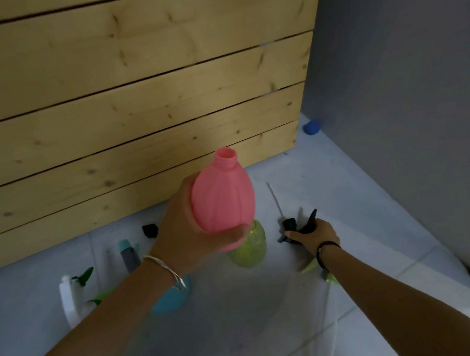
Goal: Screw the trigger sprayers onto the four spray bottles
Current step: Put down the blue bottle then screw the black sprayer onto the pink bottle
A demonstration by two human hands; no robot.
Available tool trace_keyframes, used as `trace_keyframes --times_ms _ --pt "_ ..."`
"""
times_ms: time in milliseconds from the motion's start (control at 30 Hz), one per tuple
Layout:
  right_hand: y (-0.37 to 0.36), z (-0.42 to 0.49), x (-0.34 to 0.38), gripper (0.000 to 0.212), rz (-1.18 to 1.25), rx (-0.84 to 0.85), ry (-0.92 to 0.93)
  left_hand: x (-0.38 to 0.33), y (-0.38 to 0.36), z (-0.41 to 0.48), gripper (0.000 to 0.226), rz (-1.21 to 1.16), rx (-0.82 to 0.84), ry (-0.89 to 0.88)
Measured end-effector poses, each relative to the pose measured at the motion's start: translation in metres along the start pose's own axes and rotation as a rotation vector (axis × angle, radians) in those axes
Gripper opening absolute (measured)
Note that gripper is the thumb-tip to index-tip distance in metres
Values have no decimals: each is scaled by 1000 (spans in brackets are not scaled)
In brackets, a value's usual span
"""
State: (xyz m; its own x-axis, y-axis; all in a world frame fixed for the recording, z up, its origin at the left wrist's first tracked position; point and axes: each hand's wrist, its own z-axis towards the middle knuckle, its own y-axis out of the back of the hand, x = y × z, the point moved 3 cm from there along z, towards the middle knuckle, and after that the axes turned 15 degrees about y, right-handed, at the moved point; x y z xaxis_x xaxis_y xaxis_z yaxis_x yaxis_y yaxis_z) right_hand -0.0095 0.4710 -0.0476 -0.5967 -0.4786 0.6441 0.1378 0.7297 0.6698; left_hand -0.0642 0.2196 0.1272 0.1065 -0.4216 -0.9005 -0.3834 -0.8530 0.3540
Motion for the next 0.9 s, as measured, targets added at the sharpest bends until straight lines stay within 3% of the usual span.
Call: trace_keyframes --times_ms 100,233,400,500,733,900 --pt "18 -8 12 27 267 -64 65 -8 -2 -3 88 -13 11 -16" --pt "58 -27 50 29 631 -152 169 -21 -2 -10 86 -53 26 6" --pt "126 -76 120 30 867 53 330 -57 13 -34 86 -49 67 -50" --pt "162 -115 157 20 985 123 396 -82 25 -52 90 -60 58 -61" --pt "222 -204 230 23 1031 196 523 -145 62 -114 86 -46 -36 -132" --pt "252 -262 255 43 983 148 531 -171 88 -159 87 -32 -155 -189"
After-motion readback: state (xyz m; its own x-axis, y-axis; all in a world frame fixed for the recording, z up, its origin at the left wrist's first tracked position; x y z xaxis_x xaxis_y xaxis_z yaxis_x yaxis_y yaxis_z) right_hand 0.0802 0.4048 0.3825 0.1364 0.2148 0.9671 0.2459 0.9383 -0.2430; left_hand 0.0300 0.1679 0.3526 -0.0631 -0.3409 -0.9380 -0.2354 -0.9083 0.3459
